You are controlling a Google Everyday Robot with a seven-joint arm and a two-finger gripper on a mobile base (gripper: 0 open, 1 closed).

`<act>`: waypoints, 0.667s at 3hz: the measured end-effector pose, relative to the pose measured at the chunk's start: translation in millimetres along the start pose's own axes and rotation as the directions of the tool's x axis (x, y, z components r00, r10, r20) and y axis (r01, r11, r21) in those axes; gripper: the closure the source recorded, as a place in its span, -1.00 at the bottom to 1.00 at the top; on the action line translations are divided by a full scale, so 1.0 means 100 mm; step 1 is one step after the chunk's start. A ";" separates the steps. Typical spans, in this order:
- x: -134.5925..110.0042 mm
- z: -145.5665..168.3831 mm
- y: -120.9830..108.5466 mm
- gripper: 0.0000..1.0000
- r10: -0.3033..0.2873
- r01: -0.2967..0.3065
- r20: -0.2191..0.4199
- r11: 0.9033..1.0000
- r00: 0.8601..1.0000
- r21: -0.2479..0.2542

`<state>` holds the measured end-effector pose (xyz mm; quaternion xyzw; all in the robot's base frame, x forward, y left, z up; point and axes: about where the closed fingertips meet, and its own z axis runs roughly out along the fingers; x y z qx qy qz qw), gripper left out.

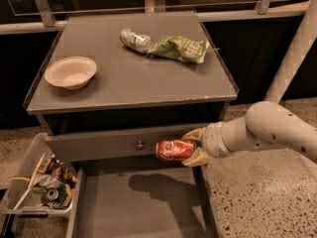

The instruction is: Pick coke can from middle drawer and place on counter

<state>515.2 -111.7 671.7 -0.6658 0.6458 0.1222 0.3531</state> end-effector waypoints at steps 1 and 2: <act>-0.38 -0.36 -0.02 1.00 -0.100 0.100 -0.016 0.995 0.995 0.029; -0.72 -0.73 -0.11 1.00 -0.187 0.188 -0.025 0.980 0.982 0.067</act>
Offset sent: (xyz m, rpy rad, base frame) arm -0.0266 0.0088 0.1642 -0.0922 -0.2780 0.1282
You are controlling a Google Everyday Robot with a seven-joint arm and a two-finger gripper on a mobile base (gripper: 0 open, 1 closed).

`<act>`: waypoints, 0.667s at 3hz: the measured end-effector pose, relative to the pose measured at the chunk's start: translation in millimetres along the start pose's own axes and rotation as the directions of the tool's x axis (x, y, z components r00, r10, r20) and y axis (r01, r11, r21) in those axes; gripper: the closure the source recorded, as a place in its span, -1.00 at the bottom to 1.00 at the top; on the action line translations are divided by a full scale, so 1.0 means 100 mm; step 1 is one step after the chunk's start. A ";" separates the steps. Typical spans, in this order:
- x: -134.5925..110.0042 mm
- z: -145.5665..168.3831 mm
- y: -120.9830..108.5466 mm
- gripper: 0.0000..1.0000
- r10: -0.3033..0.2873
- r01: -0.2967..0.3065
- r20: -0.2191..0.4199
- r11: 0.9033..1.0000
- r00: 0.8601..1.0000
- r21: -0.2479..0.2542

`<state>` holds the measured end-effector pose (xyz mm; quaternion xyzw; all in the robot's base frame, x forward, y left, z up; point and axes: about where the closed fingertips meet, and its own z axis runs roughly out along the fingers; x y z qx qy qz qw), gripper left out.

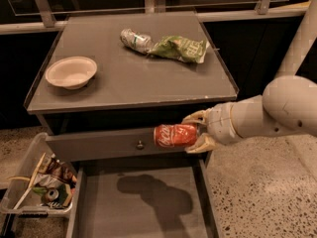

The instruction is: Pick coke can from middle drawer and place on counter

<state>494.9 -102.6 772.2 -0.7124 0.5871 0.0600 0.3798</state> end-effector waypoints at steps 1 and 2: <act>-0.19 -0.33 -0.27 1.00 -0.059 0.060 -0.022 0.997 0.998 0.046; -0.27 -0.84 -0.82 1.00 -0.084 0.091 -0.065 0.989 0.994 0.120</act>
Offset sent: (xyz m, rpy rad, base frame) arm 0.0440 -0.0360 0.1333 -0.0700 -0.1811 -0.0398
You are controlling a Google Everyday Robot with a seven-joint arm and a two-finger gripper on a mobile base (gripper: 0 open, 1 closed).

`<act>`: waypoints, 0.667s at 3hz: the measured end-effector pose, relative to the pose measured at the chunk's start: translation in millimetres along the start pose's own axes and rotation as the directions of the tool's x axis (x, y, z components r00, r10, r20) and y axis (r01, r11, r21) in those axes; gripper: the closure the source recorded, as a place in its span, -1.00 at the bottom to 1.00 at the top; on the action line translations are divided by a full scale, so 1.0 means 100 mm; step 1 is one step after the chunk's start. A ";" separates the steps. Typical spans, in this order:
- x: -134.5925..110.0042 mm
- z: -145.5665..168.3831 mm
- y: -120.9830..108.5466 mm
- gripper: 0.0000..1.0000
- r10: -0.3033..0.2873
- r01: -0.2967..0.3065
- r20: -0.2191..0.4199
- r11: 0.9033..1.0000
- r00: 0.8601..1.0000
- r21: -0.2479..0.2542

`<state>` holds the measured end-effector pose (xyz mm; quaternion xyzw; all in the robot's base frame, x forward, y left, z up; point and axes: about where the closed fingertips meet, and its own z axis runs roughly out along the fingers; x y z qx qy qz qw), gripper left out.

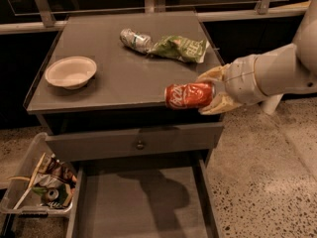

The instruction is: Pick coke can from middle drawer and place on counter

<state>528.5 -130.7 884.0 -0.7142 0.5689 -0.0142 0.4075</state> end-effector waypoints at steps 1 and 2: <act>0.00 -0.03 -0.05 1.00 -0.002 0.002 -0.001 1.000 1.000 0.008; -0.02 -0.01 -0.06 1.00 0.007 -0.008 0.009 1.000 1.000 0.017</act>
Offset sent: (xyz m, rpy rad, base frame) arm 0.0060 -0.0009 0.0030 0.0395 -0.0101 -0.0211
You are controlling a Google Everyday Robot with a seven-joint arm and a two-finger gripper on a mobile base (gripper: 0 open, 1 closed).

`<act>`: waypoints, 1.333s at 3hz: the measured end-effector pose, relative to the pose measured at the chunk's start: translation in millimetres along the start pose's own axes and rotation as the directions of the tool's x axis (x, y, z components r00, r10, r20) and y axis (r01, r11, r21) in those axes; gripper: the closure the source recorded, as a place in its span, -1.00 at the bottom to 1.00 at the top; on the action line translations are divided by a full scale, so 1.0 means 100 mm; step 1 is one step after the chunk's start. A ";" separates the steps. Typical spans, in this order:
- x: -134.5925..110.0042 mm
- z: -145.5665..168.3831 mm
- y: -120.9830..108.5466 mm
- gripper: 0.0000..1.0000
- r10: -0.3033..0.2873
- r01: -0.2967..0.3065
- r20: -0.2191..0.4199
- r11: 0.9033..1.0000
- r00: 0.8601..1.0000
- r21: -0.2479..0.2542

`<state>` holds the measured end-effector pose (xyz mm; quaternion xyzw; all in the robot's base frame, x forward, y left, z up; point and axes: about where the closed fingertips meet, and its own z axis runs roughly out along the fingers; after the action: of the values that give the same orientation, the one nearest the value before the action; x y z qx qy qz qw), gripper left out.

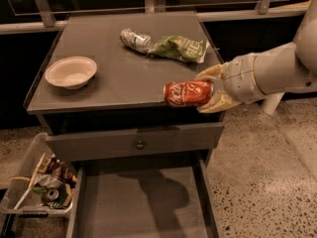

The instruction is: Pick coke can from middle drawer and place on counter

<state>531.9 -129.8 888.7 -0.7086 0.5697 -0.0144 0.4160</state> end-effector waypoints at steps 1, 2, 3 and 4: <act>-0.02 0.13 -0.29 1.00 0.017 -0.018 0.034 0.999 0.999 0.042; -0.11 0.44 -0.65 1.00 0.063 -0.068 0.136 0.997 0.989 0.035; -0.18 0.80 -0.90 1.00 0.129 -0.131 0.231 0.991 0.964 -0.010; -0.20 1.10 -0.97 1.00 0.201 -0.189 0.276 0.979 0.940 -0.071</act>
Offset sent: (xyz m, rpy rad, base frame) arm 0.1315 0.0654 0.0310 0.3041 0.0445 0.0752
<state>656.8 -50.3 884.8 -0.6522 0.5724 0.1401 0.4767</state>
